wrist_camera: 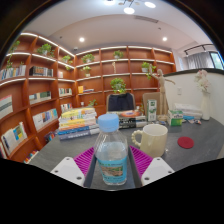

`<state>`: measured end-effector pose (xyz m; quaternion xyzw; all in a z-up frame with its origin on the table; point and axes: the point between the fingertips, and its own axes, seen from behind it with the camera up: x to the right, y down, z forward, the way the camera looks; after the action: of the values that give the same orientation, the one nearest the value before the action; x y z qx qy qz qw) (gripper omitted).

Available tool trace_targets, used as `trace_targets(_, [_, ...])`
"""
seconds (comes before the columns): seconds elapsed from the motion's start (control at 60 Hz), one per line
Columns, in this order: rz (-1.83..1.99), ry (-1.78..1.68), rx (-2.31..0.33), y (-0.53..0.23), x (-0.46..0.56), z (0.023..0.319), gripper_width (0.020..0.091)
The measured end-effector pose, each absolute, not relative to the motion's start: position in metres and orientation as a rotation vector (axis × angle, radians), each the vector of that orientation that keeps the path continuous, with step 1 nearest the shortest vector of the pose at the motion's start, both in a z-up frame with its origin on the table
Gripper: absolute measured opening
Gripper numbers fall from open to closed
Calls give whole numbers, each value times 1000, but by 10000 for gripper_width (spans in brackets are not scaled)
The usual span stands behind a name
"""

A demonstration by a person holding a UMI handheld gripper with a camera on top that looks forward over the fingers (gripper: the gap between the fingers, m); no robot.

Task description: Pour water

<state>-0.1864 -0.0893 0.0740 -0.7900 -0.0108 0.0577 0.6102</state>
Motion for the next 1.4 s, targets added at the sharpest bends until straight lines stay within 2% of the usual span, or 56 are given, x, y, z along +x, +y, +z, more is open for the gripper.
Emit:
trace_targets(0.033, [136,-18,-1820,-88,-186,75,532])
trace_targets(0.05, [139,-17,-1816,-87,-187,76,476])
trace_targets(0.267, [144,-13,-1800,-84,-184,74,307])
trace_targets(0.55, [102,-60,-1838,-81,-190,71,304])
trace_targets(0.667, [209,40,-1850,-71,-203,89,304])
trace_targets(0.783, [477,236,-1806,-54,-219,111,304])
trace_targets(1.0, [1009,778,-1598,-27,-205,137,305])
trace_targets(1.117, [1201,967,-1449,-4,-189,137,306])
trace_targets(1.133, [1229,1001,-1434,-13,-190,149,305])
trace_targets(1.183, [1302,1068,-1357,0,-182,146,304])
trace_targets(1.4, [1584,1295,-1063,6,-161,170,302])
